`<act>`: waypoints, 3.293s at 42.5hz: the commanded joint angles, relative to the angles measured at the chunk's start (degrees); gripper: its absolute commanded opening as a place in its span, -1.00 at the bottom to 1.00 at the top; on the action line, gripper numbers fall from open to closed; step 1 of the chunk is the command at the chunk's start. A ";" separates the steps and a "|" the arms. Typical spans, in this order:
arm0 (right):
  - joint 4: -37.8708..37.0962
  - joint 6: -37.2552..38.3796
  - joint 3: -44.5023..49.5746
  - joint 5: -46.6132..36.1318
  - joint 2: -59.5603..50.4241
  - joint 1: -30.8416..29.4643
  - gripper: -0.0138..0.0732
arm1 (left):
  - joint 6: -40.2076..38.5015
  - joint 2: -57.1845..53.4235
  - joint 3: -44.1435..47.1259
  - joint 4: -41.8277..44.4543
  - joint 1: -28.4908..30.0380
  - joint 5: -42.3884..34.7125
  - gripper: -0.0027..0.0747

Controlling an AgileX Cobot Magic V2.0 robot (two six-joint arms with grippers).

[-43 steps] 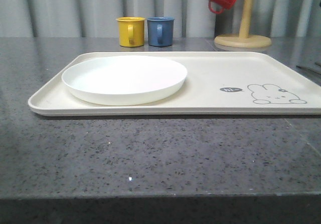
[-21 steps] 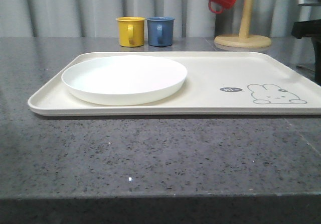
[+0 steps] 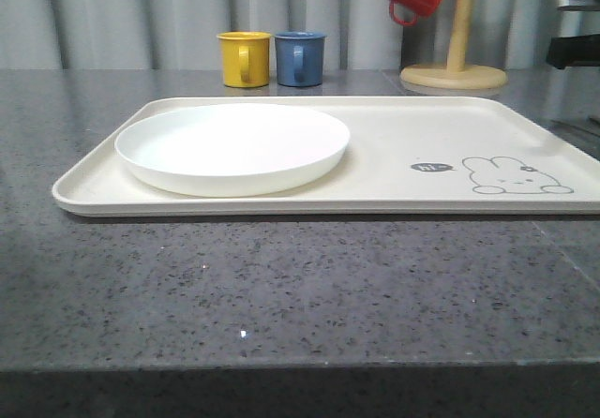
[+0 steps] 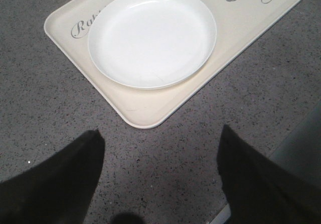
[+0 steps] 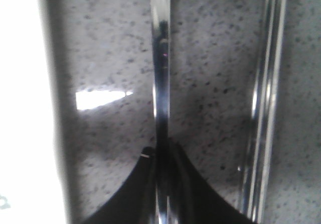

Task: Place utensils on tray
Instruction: 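Lower the right gripper onto the steel fork and grasp it, then carry the fork onto the tray beside the plate and release, then lower the right gripper onto the steel chopsticks and grasp them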

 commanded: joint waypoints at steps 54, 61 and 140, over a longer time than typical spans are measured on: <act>9.51 20.15 -18.41 0.18 8.58 21.56 -0.08 | -0.50 -0.06 -1.47 -0.77 -0.52 -4.10 0.29; 7.76 20.15 -18.41 -0.62 8.54 21.56 0.02 | -0.50 -0.06 -1.47 -0.77 -0.52 -4.10 0.29; -1.17 -3.12 -5.40 8.51 0.75 -7.80 -0.22 | -0.50 -0.06 -1.47 -0.77 -0.52 -4.10 0.29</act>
